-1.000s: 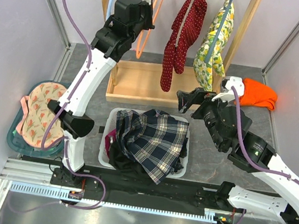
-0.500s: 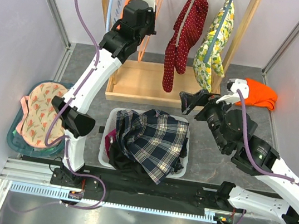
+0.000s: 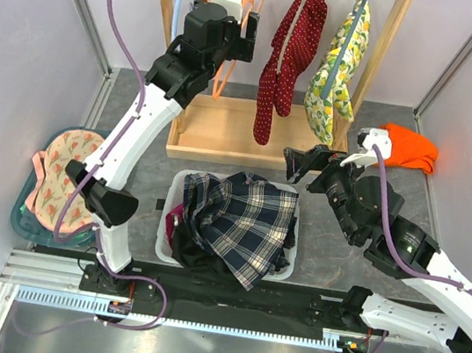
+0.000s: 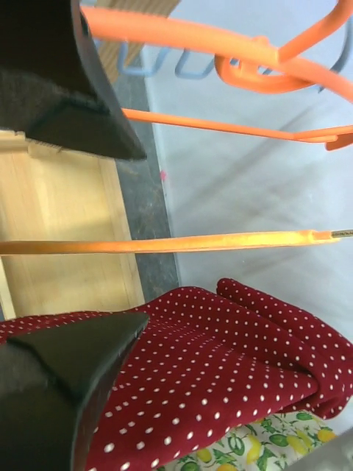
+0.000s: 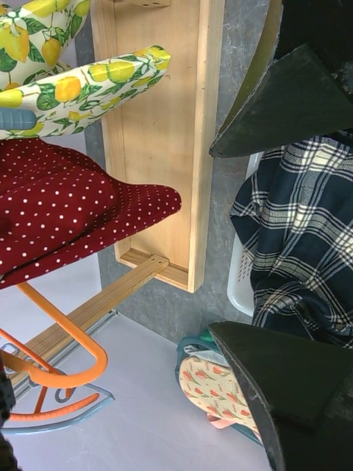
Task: Remove the skirt from the hanger
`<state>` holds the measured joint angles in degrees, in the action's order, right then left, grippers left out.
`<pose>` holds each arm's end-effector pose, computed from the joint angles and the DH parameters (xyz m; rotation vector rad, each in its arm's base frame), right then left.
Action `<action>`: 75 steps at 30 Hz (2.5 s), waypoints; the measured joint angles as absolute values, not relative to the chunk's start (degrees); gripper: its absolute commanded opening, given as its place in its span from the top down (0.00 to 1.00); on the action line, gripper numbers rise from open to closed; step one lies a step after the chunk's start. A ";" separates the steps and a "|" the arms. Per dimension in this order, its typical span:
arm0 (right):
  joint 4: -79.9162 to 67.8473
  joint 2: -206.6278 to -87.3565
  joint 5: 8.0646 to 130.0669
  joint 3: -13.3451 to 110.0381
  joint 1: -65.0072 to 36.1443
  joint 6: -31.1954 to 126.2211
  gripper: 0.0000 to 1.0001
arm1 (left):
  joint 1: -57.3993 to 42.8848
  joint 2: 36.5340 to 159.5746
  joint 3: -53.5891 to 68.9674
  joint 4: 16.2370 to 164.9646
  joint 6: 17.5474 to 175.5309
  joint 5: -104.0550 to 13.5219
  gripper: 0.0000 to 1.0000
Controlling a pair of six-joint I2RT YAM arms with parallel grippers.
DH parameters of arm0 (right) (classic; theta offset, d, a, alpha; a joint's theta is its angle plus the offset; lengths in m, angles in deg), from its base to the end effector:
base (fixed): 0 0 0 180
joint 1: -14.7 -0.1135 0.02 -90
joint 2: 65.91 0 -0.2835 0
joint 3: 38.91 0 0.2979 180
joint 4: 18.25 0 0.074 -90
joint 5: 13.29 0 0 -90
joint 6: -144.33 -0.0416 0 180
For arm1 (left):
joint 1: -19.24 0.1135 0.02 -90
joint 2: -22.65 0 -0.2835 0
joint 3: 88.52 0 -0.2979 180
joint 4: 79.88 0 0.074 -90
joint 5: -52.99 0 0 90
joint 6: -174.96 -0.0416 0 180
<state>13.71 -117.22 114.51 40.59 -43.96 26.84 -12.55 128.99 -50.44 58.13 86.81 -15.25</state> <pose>0.1320 0.1678 0.4685 0.0633 1.6571 0.6148 0.3940 -0.2260 0.5463 0.1525 1.6692 -0.1234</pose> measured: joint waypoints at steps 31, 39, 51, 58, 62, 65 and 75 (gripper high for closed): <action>13.51 -114.44 114.62 34.62 -43.96 24.07 0.02 | -28.24 132.32 -52.02 70.37 75.88 -12.41 0.03; 13.53 -114.09 115.25 34.23 -43.96 24.09 0.02 | -27.06 132.77 -52.45 72.84 75.31 -11.71 0.67; 13.62 -112.59 116.17 34.23 -43.96 24.11 0.02 | -22.49 134.52 -55.62 69.93 79.24 -16.60 0.96; 13.71 -112.59 116.21 34.23 -43.96 24.11 0.02 | -22.34 134.52 -56.23 68.64 80.42 -18.57 0.77; 13.73 -112.46 116.26 34.23 -43.96 24.11 0.02 | -22.25 134.59 -56.32 67.85 80.80 -20.16 0.66; 13.73 -112.39 116.28 34.23 -43.96 24.11 0.02 | -22.36 135.13 -56.87 67.22 80.77 -21.26 0.63; 13.75 -112.00 116.67 34.23 -43.96 24.09 0.02 | -21.62 136.77 -58.40 66.37 81.15 -22.61 0.98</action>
